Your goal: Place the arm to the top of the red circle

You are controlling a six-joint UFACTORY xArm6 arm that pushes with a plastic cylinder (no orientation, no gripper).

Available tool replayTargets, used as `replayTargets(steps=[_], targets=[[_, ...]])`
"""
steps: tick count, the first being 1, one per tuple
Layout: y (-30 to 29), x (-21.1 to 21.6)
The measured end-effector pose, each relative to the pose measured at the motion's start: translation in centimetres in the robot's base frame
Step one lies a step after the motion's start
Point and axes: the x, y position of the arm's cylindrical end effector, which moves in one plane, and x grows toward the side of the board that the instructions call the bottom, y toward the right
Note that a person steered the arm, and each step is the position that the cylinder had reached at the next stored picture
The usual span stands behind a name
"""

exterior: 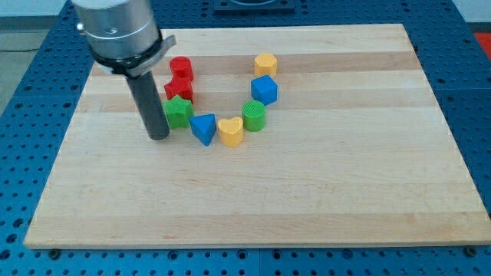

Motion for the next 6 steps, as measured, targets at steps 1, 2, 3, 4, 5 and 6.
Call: replayTargets(steps=[1, 2, 3, 4, 5, 6], targets=[[-0.9, 0.0], [-0.2, 0.4], [-1.0, -0.4], [-3.4, -5.4], [-3.8, -13.1], [-1.1, -20.1]])
